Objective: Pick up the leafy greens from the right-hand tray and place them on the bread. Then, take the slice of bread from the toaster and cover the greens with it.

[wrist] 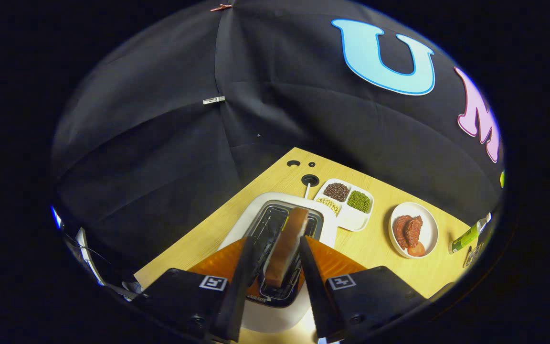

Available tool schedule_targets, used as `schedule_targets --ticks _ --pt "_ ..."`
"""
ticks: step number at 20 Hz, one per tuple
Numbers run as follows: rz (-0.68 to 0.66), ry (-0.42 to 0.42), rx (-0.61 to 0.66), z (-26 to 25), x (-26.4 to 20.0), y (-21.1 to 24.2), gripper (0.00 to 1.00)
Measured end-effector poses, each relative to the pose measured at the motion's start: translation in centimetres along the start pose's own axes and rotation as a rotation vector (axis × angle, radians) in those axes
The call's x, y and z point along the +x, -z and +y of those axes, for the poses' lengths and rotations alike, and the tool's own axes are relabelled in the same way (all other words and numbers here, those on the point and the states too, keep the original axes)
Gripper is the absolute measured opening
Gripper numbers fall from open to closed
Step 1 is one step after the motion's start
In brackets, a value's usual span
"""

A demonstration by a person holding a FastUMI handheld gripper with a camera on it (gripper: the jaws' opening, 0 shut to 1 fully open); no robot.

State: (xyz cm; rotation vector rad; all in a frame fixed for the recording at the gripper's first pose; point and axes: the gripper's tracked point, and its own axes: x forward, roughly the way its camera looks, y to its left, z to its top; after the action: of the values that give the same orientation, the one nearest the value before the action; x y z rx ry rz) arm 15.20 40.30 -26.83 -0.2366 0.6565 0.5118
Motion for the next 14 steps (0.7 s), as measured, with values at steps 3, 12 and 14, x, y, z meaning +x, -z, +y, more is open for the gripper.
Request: schedule_targets --ticks 3,12,14 --pt "0.012 0.033 0.012 -0.6 0.1 0.1 0.52" --pt "0.049 0.0 0.051 -1.4 -0.4 0.2 0.13" --pt "0.021 -0.009 0.051 -1.3 -1.3 -0.7 0.14"
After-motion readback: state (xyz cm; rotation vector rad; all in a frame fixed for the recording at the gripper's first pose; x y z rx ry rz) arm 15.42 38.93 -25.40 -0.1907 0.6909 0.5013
